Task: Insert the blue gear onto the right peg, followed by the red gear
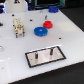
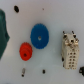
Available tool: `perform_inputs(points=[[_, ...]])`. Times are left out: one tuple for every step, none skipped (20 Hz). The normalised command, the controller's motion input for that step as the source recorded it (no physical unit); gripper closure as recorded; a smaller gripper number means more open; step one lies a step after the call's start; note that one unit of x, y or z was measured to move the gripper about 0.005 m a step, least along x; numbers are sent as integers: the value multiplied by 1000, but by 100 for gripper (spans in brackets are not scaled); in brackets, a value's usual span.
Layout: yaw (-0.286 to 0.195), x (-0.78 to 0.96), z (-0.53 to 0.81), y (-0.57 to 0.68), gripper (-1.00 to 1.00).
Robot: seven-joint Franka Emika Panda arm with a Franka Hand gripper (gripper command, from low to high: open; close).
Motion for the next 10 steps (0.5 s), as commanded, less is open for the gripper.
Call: perform_inputs(points=[[0, -595, -336, 303, -100], [0, -579, -348, 310, -100], [0, -566, -340, 317, -100], [0, -562, -337, 314, -100], [0, -562, -345, 304, -100], [0, -548, -359, 275, -100], [0, -541, -368, 263, -100], [0, -532, -374, 255, -100], [0, -514, -383, 241, -100], [0, -499, -406, 240, -100]])
